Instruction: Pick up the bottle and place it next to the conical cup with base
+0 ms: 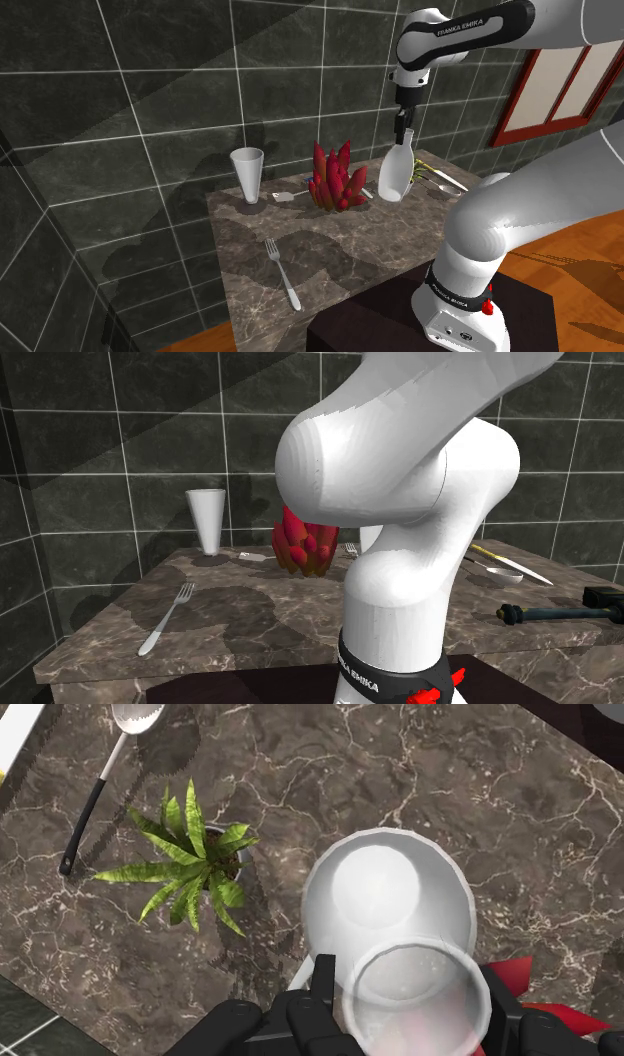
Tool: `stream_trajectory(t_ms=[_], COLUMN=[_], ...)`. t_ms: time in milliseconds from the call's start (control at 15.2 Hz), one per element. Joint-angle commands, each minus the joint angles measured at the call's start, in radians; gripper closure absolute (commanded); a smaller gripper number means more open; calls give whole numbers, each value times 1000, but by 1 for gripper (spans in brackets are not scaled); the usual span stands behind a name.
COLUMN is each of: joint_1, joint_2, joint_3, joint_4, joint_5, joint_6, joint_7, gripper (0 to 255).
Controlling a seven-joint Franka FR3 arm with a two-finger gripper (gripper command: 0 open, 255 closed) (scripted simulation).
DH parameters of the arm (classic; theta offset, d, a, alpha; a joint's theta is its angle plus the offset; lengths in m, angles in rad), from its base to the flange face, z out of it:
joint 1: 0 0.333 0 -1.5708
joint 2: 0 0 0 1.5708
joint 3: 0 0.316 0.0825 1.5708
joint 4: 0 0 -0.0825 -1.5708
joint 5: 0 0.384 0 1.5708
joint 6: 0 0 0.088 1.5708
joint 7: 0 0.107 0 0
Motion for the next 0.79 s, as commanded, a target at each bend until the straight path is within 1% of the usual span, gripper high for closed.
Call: stream_trajectory(t_ms=[0,726], joint_1=[3,12], joint_2=[0,4], joint_3=[6,35], joint_4=[26,173], joint_5=[6,30], joint_6=[-26,-170], joint_7=[-2,-16], gripper=[255,255])
